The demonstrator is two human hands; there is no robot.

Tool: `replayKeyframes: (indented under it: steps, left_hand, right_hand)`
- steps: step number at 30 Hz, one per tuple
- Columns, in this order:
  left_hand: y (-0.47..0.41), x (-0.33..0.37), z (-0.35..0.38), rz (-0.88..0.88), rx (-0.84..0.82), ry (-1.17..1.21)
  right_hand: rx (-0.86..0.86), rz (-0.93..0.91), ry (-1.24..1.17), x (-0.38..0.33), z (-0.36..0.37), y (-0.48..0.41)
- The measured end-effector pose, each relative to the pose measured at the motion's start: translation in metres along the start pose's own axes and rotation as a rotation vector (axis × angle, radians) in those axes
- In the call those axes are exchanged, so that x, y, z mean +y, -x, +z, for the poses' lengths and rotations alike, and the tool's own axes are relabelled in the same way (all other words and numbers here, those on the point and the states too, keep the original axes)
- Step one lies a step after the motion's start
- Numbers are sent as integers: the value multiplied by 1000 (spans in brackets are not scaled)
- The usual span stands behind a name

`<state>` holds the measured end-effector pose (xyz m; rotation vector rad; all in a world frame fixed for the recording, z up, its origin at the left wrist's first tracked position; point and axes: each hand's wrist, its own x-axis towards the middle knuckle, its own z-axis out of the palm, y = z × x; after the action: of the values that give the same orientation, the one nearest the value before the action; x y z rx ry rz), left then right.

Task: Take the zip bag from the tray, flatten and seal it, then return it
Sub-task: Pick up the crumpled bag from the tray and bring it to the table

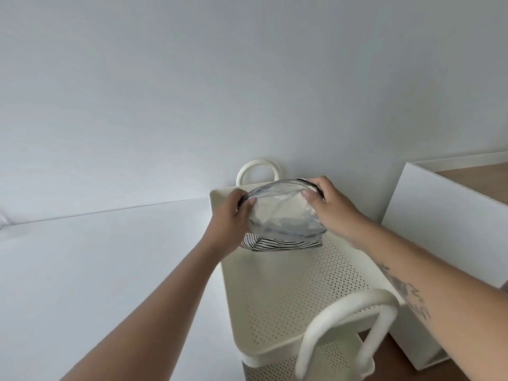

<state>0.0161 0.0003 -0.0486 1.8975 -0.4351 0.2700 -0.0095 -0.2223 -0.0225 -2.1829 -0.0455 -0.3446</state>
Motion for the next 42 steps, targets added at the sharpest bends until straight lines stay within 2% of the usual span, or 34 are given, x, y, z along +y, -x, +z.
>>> replayKeyframes:
  steps: [5,10,15,19,26,32,38,42]
  left_hand:
    - [13,39,-21,11,103,91]
    - [32,63,-59,13,223,163]
    - [46,53,-110,8,380,177]
    - [58,28,-149,2,426,90]
    - [81,-31,-202,-22,581,-162]
    - [106,-87,-219,-110,583,-288]
    - [117,-130,-218,-205,523,-187]
    - [121,-141,-216,-263,590,-85]
  right_hand:
    - [144,-140,9,-50,-10,15]
    - [187,-243,-22,-103,5,23]
    - [181,-340,-71,-139,54,25]
    - [162,-374,-125,-153,102,21]
    - [155,-380,-177,-157,206,24]
    - [258,-416,-116,-136,281,44]
    - [192,-290,-200,-115,319,47]
    - [72,-190,-380,-105,329,44]
